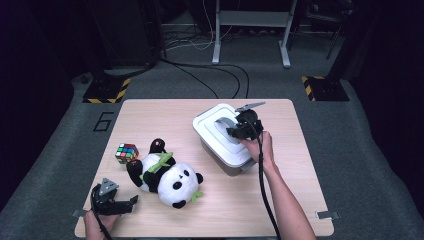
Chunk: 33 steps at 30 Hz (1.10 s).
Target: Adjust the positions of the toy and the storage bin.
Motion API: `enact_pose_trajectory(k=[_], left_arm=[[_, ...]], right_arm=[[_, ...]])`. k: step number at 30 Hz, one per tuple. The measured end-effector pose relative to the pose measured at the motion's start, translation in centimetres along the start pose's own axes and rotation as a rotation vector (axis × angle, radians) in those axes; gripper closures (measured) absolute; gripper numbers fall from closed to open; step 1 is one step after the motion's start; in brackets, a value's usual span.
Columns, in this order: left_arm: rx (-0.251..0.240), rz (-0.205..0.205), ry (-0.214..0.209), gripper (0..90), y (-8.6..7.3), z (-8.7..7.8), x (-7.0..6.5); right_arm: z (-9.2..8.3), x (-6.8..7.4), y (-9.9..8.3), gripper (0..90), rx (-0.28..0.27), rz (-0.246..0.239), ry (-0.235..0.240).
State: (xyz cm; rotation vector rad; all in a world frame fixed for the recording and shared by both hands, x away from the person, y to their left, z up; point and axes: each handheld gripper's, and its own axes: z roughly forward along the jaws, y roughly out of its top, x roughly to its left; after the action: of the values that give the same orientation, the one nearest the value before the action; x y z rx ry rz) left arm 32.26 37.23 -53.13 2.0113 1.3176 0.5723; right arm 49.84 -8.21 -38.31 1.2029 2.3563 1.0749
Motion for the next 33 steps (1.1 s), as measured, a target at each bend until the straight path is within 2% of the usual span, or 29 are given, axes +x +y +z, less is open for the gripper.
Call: enact_pose_trajectory(k=[11, 17, 20, 22, 23, 24, 33], left_arm=[[-0.005, -0.003, 0.0, 3.3, 0.0, 0.1, 0.0], [0.003, -0.003, -0.003, 3.2, 0.1, 0.1, 0.0], [0.003, -0.005, 0.0, 3.1, 0.1, 0.1, 0.0], [0.006, -0.005, 0.0, 3.1, 0.1, 0.1, 0.0], [0.01, -0.003, -0.001, 3.1, 0.1, 0.1, 0.0], [0.01, -0.003, -0.001, 3.1, 0.1, 0.1, 0.0], [0.01, -0.005, -0.002, 3.1, 0.1, 0.1, 0.0]], right_arm=[[-0.3, 1.1, -0.6, 66.4, -0.002, -0.006, 0.044], [0.1, 2.1, -0.4, 66.5, -0.002, -0.011, 0.069], [0.5, 2.5, -0.3, 66.5, -0.008, 0.004, 0.089], [0.5, 2.6, -0.2, 66.5, -0.005, 0.008, 0.09], [0.6, 2.7, -0.2, 66.5, -0.007, -0.005, 0.093], [0.6, 2.9, -0.1, 66.5, -0.003, 0.011, 0.097], [1.1, 3.6, 0.1, 66.5, 0.001, 0.013, 0.106]])
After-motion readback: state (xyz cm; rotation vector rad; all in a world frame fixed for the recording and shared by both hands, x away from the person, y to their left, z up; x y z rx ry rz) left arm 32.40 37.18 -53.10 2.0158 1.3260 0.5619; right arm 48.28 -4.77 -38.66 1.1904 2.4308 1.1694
